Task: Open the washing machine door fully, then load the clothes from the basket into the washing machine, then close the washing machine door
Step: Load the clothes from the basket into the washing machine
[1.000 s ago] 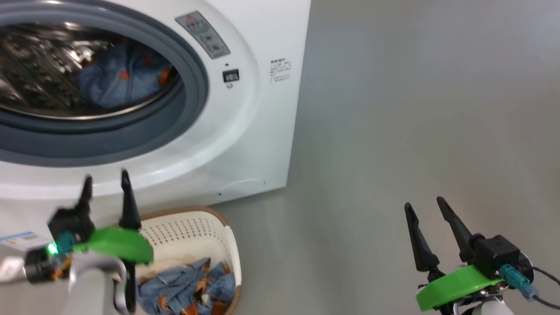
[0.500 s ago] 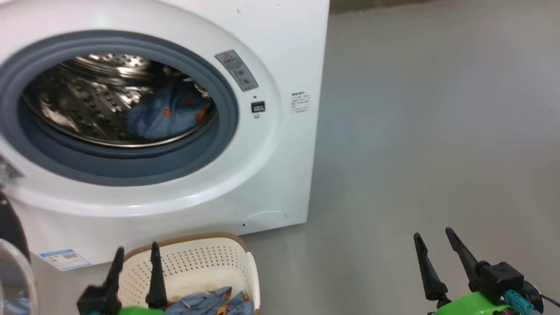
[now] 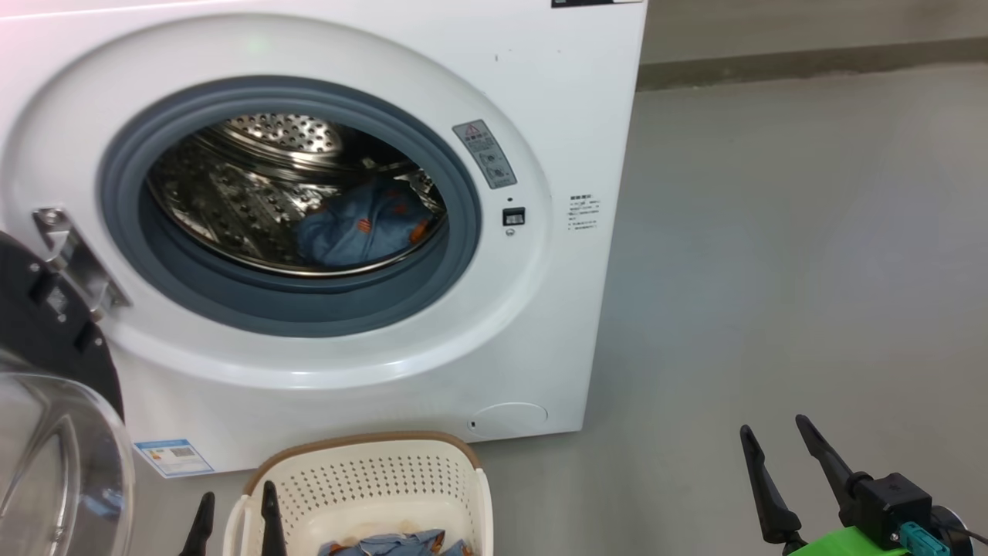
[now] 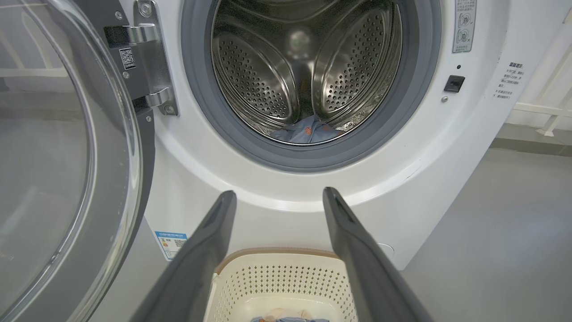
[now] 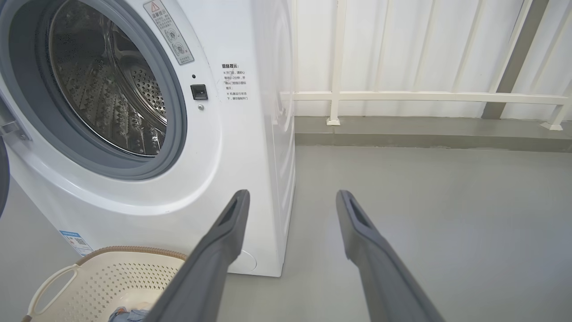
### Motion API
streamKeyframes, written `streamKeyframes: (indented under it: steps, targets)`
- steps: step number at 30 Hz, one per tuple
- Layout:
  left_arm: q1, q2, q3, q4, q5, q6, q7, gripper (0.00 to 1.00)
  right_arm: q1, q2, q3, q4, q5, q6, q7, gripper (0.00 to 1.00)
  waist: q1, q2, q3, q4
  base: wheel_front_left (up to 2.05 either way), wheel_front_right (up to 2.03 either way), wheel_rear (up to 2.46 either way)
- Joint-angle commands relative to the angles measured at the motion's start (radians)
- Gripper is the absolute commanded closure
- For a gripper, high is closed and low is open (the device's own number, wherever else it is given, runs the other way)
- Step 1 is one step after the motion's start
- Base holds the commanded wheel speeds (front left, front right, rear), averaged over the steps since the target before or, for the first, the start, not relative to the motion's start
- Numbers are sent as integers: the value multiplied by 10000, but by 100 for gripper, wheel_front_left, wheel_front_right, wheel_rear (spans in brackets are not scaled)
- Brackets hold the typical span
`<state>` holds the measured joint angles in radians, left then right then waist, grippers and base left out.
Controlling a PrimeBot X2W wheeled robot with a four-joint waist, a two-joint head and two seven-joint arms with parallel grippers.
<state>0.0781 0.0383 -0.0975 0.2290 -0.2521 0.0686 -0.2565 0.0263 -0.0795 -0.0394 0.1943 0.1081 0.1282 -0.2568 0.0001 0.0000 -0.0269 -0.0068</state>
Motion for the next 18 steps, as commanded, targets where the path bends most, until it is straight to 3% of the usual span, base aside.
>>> streamKeyframes:
  steps: [1,18]
  targets:
    - [-133,129,346,-300,-140,93,-53,0,-71,-172,305,-210,0,25,-49,0,-1,0,-166,151,0,0,0]
    - [508,124,388,-760,-186,345,-53,0,-54,-260,584,-143,82,25,-49,0,-1,0,-435,335,0,0,0]
